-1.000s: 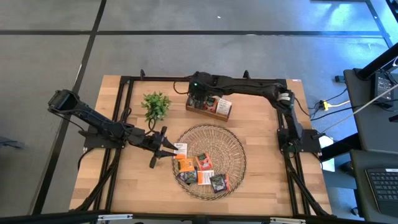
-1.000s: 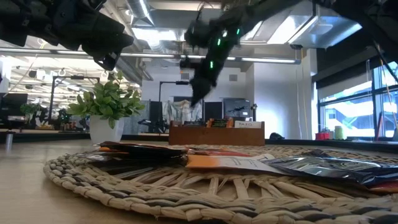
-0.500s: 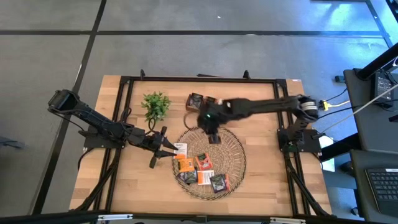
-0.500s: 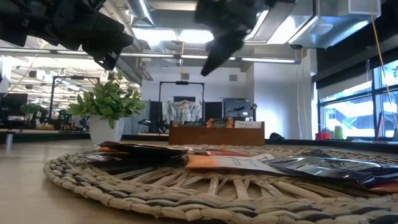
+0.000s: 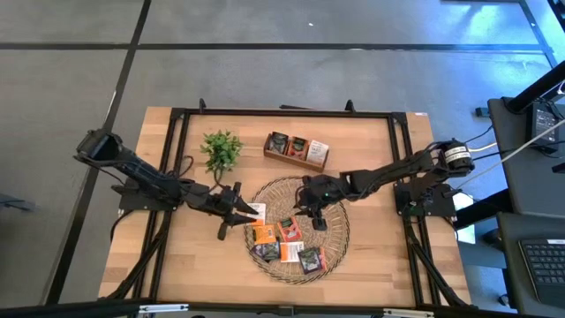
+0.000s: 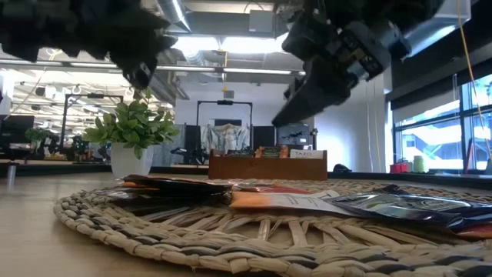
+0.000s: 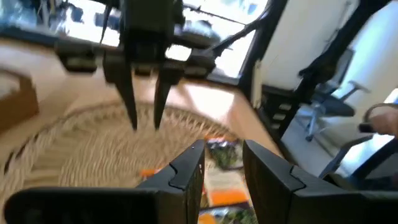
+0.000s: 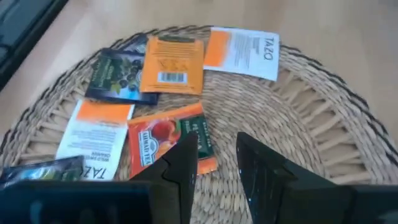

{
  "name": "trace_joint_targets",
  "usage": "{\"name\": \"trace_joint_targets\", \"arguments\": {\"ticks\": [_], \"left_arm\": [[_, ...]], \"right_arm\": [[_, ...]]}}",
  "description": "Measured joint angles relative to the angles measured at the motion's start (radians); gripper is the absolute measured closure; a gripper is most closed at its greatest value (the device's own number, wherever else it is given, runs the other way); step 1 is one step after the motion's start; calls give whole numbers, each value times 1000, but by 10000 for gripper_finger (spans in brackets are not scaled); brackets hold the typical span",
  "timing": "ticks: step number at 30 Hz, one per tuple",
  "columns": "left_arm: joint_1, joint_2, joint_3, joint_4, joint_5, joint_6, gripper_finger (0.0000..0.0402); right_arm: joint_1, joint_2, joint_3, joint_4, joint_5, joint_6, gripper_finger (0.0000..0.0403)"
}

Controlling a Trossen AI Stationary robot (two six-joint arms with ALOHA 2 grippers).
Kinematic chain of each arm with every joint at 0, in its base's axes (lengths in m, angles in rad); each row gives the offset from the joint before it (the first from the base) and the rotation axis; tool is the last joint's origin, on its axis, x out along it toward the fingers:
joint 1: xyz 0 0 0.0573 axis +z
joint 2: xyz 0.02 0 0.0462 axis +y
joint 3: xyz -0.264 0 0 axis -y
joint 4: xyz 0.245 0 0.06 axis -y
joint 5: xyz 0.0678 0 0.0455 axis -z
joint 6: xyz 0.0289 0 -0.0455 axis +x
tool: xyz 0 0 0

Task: Pick & Place Tea
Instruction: Put the orange tea bag into the middle section of the wooden organizer

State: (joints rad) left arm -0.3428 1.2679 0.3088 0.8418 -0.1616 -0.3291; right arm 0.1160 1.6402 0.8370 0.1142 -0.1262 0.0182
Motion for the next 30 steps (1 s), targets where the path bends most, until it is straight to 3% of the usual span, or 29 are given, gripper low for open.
{"name": "trace_joint_targets", "arguments": {"ticks": [8, 13, 20, 25, 30], "left_arm": [[3, 313, 130, -3, -70, -103, 307], [12, 446, 255, 0, -38, -101, 305], [10, 526, 408, -65, 142, 16, 318], [8, 529, 484, -303, 137, 11, 382], [8, 529, 493, -323, 126, -1, 399]], "right_arm": [[-1, 1, -43, 53, 1, 30, 289], [0, 1, -44, 54, 1, 29, 289], [0, 1, -44, 45, 1, 52, 289], [-1, 1, -44, 32, -6, 104, 289], [0, 1, -44, 32, -7, 108, 289]]}}
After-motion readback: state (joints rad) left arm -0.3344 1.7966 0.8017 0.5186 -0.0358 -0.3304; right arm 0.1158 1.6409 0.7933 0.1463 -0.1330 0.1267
